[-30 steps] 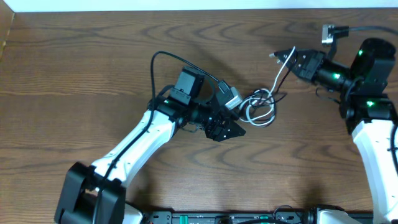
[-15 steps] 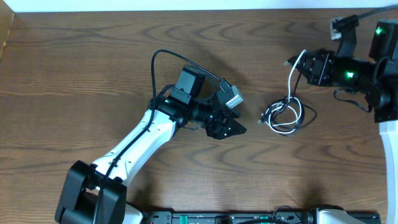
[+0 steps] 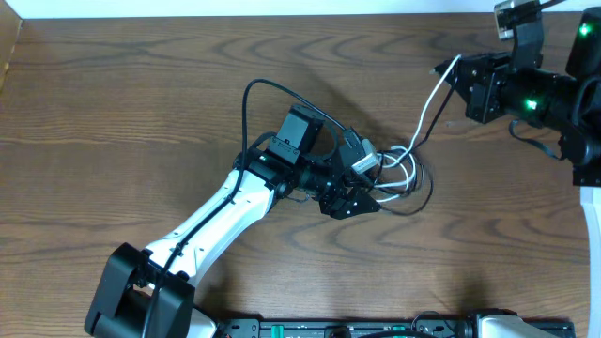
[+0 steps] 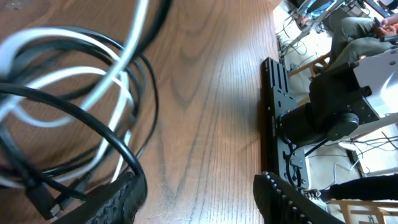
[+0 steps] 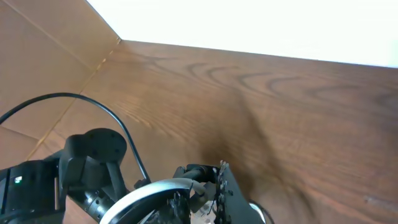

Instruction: Untangle cables

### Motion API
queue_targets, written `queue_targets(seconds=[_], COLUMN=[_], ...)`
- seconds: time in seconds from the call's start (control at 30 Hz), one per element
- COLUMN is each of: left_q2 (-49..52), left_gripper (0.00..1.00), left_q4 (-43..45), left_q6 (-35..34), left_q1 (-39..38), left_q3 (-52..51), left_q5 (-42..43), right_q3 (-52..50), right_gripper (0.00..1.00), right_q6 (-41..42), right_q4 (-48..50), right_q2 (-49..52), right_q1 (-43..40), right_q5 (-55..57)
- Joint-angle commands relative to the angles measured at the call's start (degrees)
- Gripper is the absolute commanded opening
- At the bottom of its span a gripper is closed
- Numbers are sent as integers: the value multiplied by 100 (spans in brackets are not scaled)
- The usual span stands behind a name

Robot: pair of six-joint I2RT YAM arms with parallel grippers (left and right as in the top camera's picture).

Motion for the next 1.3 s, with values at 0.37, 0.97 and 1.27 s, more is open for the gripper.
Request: queue_targets(seconds=[0.37, 0.97, 1.27], left_q2=[-28, -28, -28], left_gripper=[61, 61, 61], left_q4=[-2, -153, -264], left_q6=[72, 76, 103], left_q1=[-20, -24, -24], left_q3=[-15, -15, -15], left_q5=[-48, -125, -205], right_q3=[138, 140, 140], right_gripper=[1, 1, 2], right_q6=[332, 2162, 2358], right_q4=[-1167, -1665, -1794], right_q2=[1440, 2986, 2986], right_q1=[39, -304, -1309], right_q5=[3495, 5949, 5816])
